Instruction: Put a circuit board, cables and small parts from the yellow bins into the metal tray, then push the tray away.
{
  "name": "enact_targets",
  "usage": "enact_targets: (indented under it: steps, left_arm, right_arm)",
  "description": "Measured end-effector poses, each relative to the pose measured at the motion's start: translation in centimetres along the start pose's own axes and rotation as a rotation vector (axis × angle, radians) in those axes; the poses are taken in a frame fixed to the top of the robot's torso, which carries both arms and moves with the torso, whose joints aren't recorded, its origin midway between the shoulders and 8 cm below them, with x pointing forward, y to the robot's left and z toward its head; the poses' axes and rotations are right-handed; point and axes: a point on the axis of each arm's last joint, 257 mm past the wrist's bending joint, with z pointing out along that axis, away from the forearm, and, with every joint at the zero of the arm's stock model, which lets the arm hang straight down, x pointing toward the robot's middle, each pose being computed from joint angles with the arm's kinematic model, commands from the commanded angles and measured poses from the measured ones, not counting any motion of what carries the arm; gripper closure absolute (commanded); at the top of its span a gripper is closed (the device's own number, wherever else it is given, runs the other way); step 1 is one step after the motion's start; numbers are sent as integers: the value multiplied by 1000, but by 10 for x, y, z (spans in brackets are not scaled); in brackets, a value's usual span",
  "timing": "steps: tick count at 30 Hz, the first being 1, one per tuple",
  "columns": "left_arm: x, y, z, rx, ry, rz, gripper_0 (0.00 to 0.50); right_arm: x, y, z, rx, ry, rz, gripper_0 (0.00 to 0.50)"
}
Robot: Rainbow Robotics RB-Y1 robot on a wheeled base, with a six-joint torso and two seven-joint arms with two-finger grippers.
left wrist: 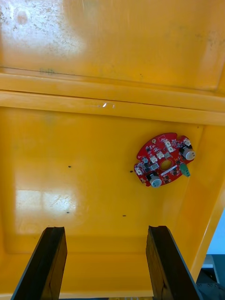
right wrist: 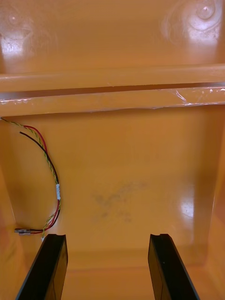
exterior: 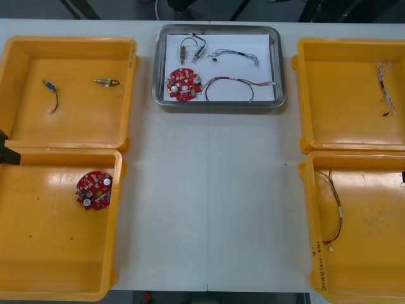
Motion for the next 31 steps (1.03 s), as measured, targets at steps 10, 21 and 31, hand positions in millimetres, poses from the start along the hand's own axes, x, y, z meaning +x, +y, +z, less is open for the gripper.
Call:
enact_targets:
  steps: [10, 21, 31]
  left_arm:
    - [0, 0, 0, 0, 0, 0, 0]
    - [0, 0, 0, 0, 0, 0, 0]
    - [0, 0, 0, 0, 0, 0, 0]
  right_arm:
    - [0, 0, 0, 0, 0, 0, 0]
    - [0, 0, 0, 0, 0, 0, 0]
    - [0, 0, 0, 0, 0, 0, 0]
